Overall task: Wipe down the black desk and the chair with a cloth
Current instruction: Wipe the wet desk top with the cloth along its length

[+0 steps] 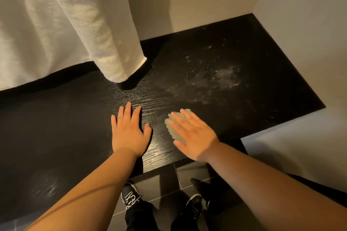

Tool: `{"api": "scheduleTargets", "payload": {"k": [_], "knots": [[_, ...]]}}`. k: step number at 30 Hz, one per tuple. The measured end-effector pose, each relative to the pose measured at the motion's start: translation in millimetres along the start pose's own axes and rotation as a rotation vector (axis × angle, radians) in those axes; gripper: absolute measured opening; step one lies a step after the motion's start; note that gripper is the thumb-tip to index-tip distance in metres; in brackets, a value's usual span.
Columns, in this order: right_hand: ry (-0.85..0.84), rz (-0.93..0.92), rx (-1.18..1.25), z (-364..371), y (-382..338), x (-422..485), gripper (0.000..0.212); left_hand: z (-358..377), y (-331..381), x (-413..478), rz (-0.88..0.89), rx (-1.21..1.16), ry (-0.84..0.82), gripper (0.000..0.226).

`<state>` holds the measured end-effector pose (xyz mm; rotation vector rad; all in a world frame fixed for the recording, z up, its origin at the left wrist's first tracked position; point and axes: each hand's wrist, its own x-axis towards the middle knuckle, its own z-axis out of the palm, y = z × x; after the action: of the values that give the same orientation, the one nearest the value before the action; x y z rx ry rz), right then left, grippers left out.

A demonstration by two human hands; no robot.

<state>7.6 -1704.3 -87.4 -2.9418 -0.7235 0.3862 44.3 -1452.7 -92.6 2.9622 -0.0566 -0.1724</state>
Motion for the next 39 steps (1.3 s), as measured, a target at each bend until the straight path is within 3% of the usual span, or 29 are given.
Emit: {"api": "scheduleTargets", "payload": {"k": [6,10,15,19,24,28,30,34,37,39], "knots": [[0.087,0.319,0.010,-5.3,85.5,-9.7,0.074,-1.6,1.4,0.9,-0.004,-0.002,-0.007,0.074],[0.159,0.394,0.007,-12.2,64.3,0.5,0.073,0.2,0.6,2.1,-0.011,0.007,-0.009,0.075],[0.000,0.041,0.044,-3.9,-25.4,30.1,0.077,-1.2,1.8,3.7,-0.017,0.007,-0.014,0.076],[0.042,-0.036,-0.005,-5.1,4.0,46.2,0.072,-0.3,1.3,3.6,-0.017,0.013,-0.015,0.075],[0.080,0.363,-0.041,-12.6,87.9,35.6,0.077,-0.6,0.2,3.6,-0.013,0.007,-0.020,0.073],[0.103,0.499,-0.001,-17.0,78.9,35.1,0.077,0.6,0.8,3.9,-0.017,0.003,-0.019,0.074],[0.116,0.406,0.030,-18.8,42.4,43.6,0.074,0.8,0.6,4.3,-0.015,0.005,-0.017,0.074],[0.020,0.041,0.014,-15.5,-32.7,58.2,0.073,-0.7,-0.4,4.8,-0.016,0.011,-0.026,0.075],[-0.008,-0.069,-0.015,-11.9,-19.6,65.4,0.070,-0.9,-1.2,4.2,-0.014,0.002,-0.030,0.077],[0.014,-0.023,-0.024,-15.7,11.4,67.5,0.069,-2.2,-0.8,4.7,-0.013,-0.001,-0.036,0.078]]}}
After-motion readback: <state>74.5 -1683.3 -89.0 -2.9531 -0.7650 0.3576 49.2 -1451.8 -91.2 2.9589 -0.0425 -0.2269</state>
